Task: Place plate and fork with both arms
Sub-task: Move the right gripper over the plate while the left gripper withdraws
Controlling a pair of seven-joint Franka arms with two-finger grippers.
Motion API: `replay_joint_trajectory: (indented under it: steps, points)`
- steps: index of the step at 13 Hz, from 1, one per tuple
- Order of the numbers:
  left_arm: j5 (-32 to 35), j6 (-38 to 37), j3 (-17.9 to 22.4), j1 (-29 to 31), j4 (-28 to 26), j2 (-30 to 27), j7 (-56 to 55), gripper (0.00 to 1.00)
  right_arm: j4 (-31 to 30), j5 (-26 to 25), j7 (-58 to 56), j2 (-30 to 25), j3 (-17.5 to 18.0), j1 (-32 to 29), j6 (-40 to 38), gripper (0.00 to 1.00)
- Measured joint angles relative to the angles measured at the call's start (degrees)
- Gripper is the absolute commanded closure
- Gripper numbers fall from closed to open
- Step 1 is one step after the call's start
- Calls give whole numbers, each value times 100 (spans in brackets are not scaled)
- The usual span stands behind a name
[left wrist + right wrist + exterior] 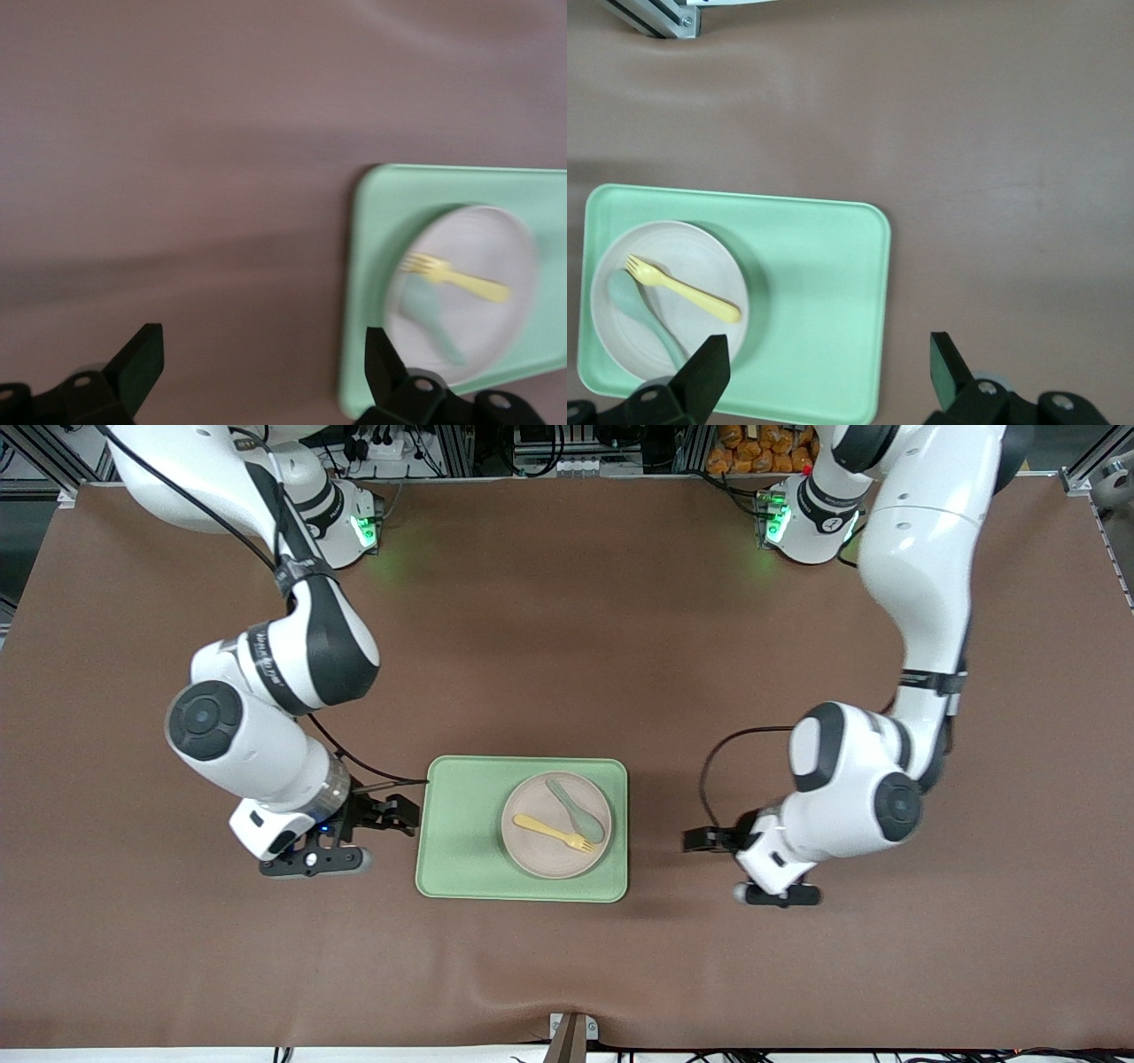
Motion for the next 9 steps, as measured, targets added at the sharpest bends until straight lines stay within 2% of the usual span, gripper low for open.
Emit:
replay_joint_trajectory:
  steps: [2,6,9]
  points:
    - [480,-212,-4,254,-6,-135,1,0,219,-3,757,251,0,245,150,0]
    - [936,-758,4,586,-49,-588,1,0,357,-3,1971,548,-3,411,323,0]
    - [1108,-891,5,780,-120,-914,1,0,372,-7,2254,665,-2,461,380,0]
